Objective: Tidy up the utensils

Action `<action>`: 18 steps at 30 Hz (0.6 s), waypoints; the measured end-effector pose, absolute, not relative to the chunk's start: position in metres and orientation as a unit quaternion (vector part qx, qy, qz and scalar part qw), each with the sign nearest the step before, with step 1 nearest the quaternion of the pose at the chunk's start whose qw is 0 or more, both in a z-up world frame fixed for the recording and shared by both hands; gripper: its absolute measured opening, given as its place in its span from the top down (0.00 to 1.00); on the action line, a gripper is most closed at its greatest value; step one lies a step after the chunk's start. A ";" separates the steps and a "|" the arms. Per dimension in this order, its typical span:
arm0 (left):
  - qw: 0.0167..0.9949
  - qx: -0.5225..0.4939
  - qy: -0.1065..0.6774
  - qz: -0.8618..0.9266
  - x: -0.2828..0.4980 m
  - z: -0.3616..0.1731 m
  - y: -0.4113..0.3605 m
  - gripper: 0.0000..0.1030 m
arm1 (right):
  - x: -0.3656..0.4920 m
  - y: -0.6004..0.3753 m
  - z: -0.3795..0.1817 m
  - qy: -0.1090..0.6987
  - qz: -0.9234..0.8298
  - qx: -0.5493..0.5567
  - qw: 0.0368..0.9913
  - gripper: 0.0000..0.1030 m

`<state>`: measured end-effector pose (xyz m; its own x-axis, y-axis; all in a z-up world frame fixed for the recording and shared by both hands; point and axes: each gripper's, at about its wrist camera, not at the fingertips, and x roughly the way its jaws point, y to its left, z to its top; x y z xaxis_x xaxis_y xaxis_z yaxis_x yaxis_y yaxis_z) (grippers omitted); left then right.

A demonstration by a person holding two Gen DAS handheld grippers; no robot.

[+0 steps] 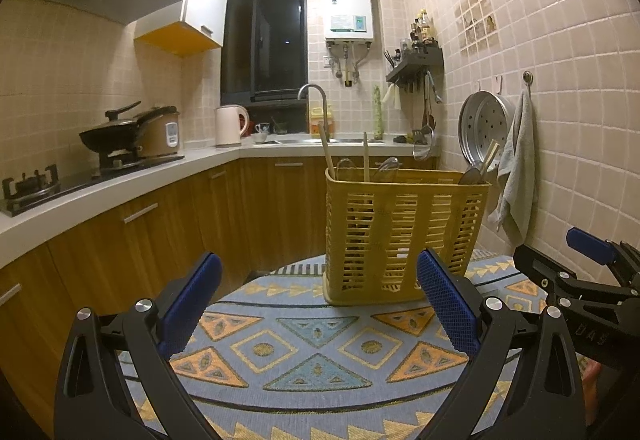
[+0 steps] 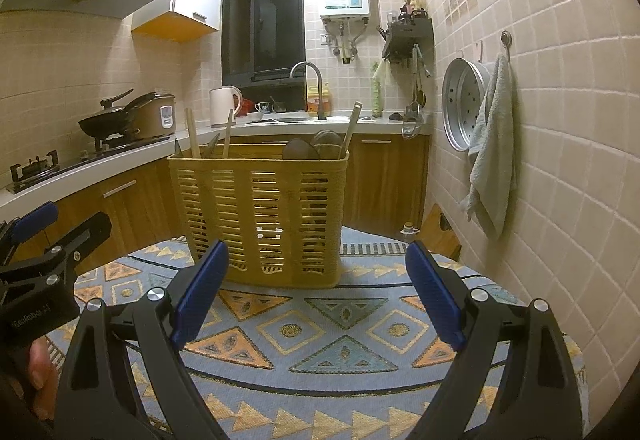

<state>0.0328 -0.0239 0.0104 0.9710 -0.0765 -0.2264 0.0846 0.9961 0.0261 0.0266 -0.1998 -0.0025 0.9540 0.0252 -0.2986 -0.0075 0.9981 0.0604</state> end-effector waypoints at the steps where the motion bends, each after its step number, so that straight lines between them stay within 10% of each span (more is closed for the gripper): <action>1: 0.993 0.018 0.114 -0.040 0.033 0.010 -0.024 0.08 | 0.026 -0.200 -0.003 0.151 0.008 0.029 0.988 0.17; 18: 0.993 0.013 0.114 -0.039 0.033 0.010 -0.021 0.08 | 0.029 -0.201 -0.005 0.160 0.008 0.033 0.987 0.16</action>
<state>0.0335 -0.0211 0.0098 0.9712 -0.0745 -0.2265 0.0804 0.9966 0.0171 0.0289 -0.2008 -0.0050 0.9487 0.0256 -0.3153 -0.0044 0.9977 0.0677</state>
